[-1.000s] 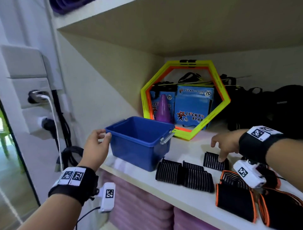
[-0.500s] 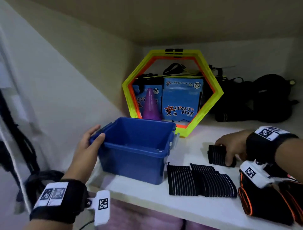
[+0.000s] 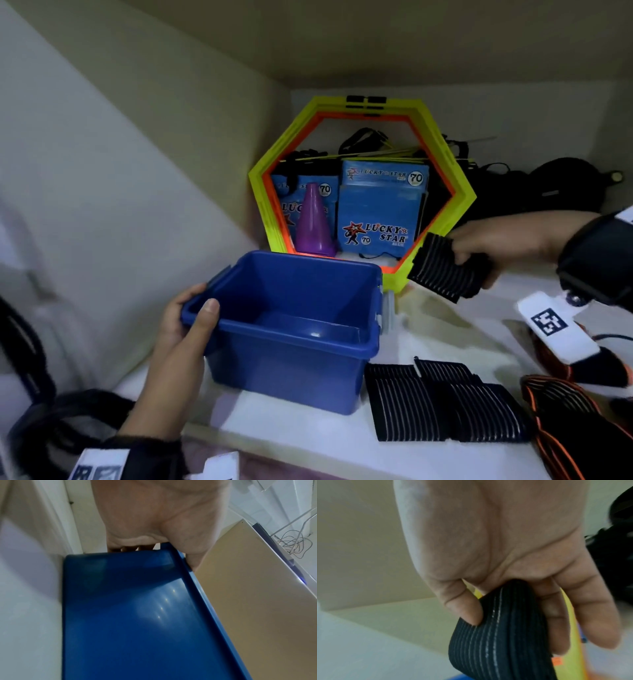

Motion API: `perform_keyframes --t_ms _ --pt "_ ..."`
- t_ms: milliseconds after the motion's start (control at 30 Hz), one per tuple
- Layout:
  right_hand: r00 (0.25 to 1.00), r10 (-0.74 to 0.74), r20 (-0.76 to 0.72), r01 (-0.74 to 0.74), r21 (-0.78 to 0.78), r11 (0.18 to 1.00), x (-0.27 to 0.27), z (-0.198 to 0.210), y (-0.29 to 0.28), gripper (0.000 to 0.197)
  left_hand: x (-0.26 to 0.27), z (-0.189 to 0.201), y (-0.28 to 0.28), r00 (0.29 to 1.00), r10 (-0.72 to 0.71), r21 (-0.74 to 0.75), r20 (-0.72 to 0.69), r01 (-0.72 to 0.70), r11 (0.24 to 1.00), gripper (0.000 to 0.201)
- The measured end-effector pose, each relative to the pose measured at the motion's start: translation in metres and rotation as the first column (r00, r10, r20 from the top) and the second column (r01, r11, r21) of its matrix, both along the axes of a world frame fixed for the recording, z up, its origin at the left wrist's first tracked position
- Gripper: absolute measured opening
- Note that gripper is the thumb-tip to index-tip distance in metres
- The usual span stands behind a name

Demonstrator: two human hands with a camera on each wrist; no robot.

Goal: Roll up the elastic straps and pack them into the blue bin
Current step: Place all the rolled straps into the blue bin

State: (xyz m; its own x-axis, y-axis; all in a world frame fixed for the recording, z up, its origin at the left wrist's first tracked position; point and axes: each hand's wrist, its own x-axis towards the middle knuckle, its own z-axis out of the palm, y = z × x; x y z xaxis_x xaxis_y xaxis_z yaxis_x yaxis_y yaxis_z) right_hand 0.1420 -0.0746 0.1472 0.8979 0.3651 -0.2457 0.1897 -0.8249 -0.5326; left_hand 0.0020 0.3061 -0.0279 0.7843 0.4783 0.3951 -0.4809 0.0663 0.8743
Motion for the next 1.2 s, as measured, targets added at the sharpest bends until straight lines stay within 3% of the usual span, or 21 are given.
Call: perform_keyframes --t_ms 67,133,233,333,467,733,867,1200 --pt "0.998 0.062 0.02 -0.064 0.108 0.992 -0.01 0.015 0.032 0.045 0.0 0.001 -0.002 1.0 0.001 0.002 0.006 -0.001 1.0 0.079" --pt "0.981 0.189 0.035 -0.191 0.113 0.975 -0.019 0.025 0.07 0.038 -0.001 0.003 -0.003 1.0 0.0 0.021 0.016 0.0 1.0 0.08" --pt "0.931 0.362 0.039 -0.36 -0.049 0.932 -0.022 0.03 0.126 0.031 -0.002 0.004 -0.007 0.999 -0.019 -0.016 0.032 0.019 1.0 0.084" --pt "0.888 0.457 0.041 -0.428 -0.285 0.857 -0.013 0.024 0.181 0.015 -0.003 0.009 -0.011 0.999 -0.01 -0.028 0.033 0.011 1.0 0.083" --pt "0.903 0.429 0.003 -0.382 -0.447 0.809 0.006 0.004 0.238 0.021 -0.003 0.01 -0.01 1.0 0.009 -0.032 0.023 -0.009 0.999 0.049" --pt "0.916 0.352 -0.196 -0.401 -0.506 0.764 0.023 -0.026 0.285 0.012 -0.002 0.002 0.002 1.0 -0.014 0.018 -0.009 0.014 1.0 0.06" --pt "0.916 0.339 -0.216 -0.402 -0.534 0.744 0.023 -0.038 0.299 0.039 -0.001 -0.001 0.004 1.0 -0.006 0.053 -0.022 0.007 0.999 0.065" --pt "0.931 0.334 -0.145 -0.35 -0.61 0.711 0.026 -0.059 0.299 0.037 0.0 -0.001 0.004 1.0 0.021 0.078 0.006 -0.022 0.997 0.061"
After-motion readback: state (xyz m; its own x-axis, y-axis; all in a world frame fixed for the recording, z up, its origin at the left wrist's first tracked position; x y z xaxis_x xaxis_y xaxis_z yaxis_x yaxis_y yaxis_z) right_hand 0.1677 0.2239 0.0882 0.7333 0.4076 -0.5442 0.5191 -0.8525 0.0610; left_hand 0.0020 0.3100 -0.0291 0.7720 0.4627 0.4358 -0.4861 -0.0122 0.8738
